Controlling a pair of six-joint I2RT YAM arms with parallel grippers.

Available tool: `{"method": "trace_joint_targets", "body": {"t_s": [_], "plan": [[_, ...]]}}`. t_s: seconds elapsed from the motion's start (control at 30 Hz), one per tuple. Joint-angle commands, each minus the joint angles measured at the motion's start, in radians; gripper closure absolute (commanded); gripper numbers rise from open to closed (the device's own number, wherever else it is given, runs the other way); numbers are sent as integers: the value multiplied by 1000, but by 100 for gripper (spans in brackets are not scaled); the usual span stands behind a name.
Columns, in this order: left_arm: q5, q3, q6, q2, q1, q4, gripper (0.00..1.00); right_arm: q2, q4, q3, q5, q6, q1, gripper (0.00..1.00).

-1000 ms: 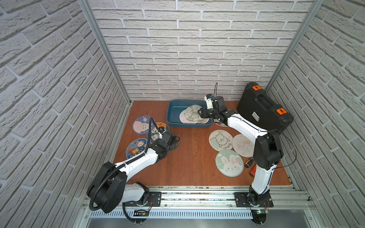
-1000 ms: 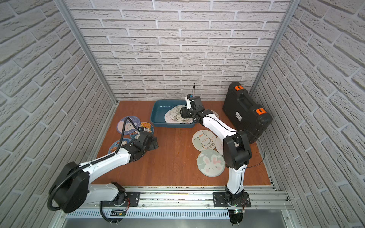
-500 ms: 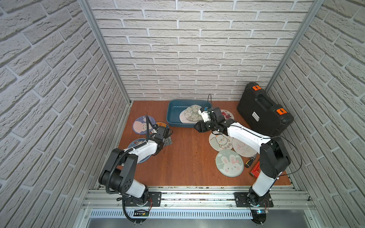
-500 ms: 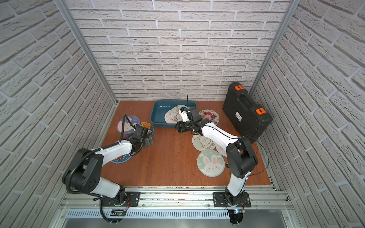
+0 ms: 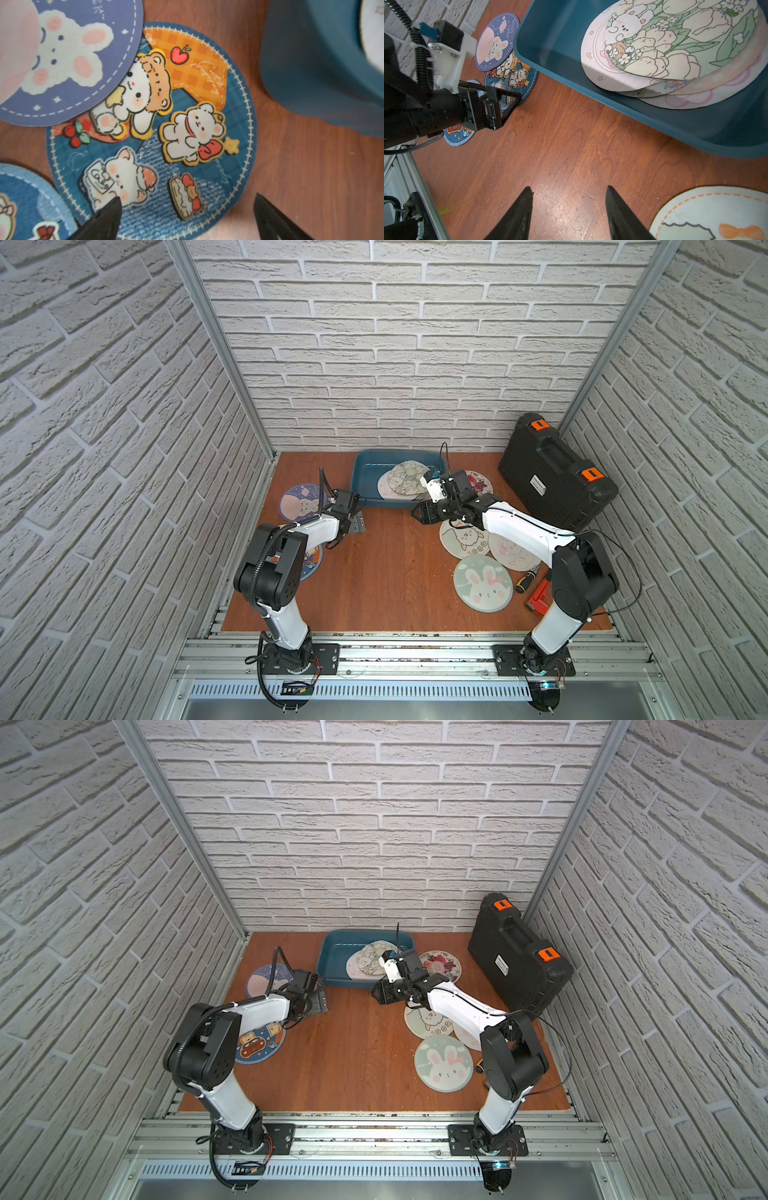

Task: Put the coasters into the storage box
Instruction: Pick up the coaster from the center of the board.

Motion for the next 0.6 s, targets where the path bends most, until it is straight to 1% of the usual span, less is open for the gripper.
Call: {"method": "trace_joint_targets", "body": {"t_s": [0.0, 0.37, 0.57], "plan": [[7, 36, 27, 33, 11, -38, 2, -51, 6, -16, -10, -13, 2, 43], [5, 137, 23, 130, 13, -159, 2, -50, -2, -15, 3, -15, 2, 43], [21, 116, -8, 143, 14, -149, 6, -48, -21, -9, 21, -24, 2, 43]]}}
